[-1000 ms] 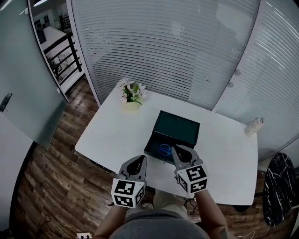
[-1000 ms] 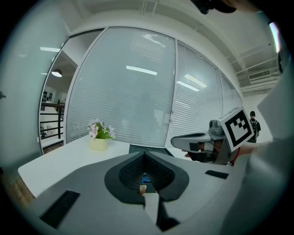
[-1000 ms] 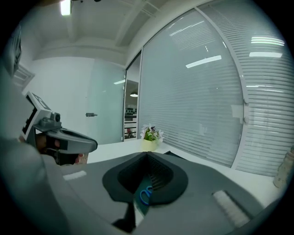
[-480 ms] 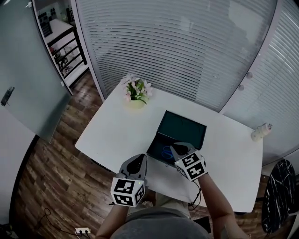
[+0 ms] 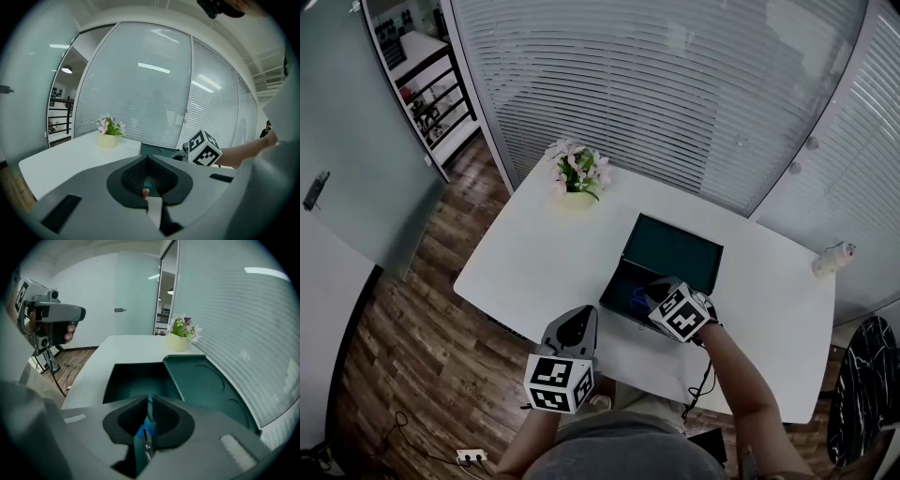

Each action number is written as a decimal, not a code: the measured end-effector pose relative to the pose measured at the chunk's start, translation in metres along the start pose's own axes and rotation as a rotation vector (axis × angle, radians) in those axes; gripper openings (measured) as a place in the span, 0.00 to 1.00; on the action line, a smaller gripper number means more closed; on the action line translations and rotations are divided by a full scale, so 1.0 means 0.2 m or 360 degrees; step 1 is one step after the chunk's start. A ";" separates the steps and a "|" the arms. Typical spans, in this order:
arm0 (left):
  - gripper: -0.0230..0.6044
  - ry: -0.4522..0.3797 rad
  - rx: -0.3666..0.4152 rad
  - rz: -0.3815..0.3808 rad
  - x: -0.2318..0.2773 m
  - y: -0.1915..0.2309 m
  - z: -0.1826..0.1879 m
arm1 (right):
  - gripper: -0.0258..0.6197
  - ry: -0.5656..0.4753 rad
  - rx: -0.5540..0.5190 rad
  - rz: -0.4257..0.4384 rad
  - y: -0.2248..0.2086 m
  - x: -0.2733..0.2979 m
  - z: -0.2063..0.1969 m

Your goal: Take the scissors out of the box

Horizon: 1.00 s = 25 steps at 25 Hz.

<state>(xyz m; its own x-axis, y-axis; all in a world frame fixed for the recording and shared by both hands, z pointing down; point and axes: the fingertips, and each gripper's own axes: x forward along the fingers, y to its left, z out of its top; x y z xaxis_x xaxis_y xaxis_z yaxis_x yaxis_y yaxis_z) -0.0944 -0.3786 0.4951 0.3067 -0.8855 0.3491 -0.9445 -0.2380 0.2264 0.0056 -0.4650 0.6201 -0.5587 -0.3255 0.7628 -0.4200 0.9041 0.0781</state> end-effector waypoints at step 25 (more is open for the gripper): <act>0.04 -0.0019 -0.0031 0.0046 -0.02 0.06 0.00 | 0.19 0.0301 -0.0270 0.0278 0.14 0.13 -0.15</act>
<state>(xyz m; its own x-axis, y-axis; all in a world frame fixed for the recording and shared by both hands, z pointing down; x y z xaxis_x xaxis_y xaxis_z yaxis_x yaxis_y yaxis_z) -0.1077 -0.3777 0.4956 0.2777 -0.8965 0.3451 -0.9505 -0.2043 0.2339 0.0001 -0.4401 0.6614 -0.4623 -0.1180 0.8788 -0.1950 0.9804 0.0291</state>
